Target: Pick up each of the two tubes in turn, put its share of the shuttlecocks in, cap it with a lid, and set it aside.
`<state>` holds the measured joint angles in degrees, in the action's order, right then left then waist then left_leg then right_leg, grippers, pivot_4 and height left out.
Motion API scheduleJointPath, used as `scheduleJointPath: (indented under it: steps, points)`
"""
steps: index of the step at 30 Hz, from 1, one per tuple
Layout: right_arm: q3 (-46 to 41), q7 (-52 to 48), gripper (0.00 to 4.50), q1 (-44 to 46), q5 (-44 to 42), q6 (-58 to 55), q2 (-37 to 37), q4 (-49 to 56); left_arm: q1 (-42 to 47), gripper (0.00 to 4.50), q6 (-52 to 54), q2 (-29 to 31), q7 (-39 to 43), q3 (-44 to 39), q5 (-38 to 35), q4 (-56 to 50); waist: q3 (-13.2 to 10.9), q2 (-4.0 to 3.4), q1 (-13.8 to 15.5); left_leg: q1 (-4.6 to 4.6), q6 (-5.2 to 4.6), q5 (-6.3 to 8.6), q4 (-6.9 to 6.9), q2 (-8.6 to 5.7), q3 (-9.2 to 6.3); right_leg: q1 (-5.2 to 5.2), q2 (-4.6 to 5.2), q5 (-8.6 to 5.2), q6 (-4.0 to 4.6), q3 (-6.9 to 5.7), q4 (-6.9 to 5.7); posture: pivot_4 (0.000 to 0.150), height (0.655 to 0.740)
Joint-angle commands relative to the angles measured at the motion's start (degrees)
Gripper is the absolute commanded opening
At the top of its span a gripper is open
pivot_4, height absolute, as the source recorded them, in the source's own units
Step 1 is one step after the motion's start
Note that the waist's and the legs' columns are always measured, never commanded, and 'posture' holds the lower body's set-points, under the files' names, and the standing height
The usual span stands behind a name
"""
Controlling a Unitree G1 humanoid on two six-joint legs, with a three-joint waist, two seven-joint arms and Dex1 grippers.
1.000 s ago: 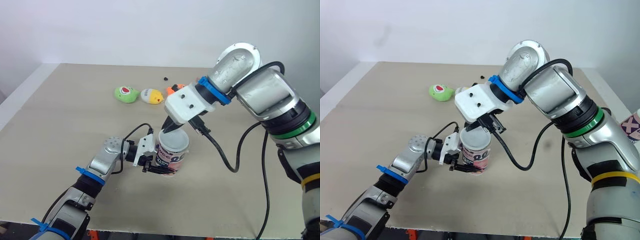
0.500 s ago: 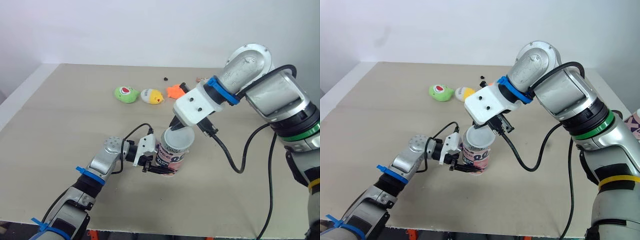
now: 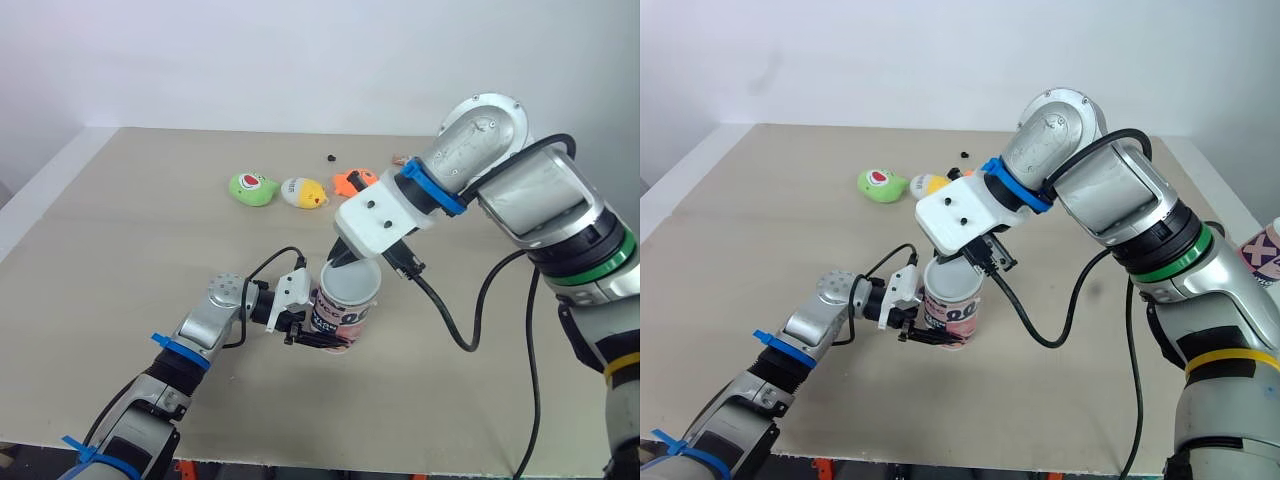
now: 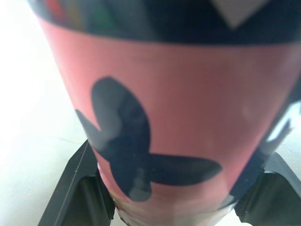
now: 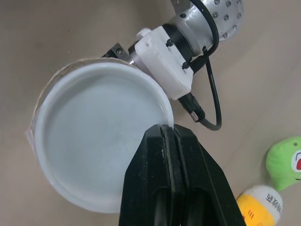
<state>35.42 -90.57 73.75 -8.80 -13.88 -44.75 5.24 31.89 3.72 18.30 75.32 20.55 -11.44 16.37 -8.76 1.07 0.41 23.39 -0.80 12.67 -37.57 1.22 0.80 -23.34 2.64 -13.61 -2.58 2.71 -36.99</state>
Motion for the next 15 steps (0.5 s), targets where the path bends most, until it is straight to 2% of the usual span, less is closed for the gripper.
scheduleJointPath:
  steps: [1,15]
  points:
    - [-1.4,-1.9,0.08,-1.1,-1.0,-1.4,0.4,2.5,-2.0,2.58,2.6,1.2,-0.9,2.9,4.0,4.2,0.0,0.0,0.0,0.0,0.0,0.0,0.0,0.0,0.0,0.0,0.0,0.01,0.01,0.0,0.0,0.15,0.74]
    - [-5.9,1.1,0.08,-6.5,1.9,-2.6,2.5,5.8,-1.9,2.58,3.0,1.3,-0.9,2.8,3.8,3.7,0.0,0.01,0.0,-0.02,0.0,0.0,0.06,0.04,-0.01,-0.02,-0.05,-0.01,0.0,-0.01,0.01,0.15,0.74]
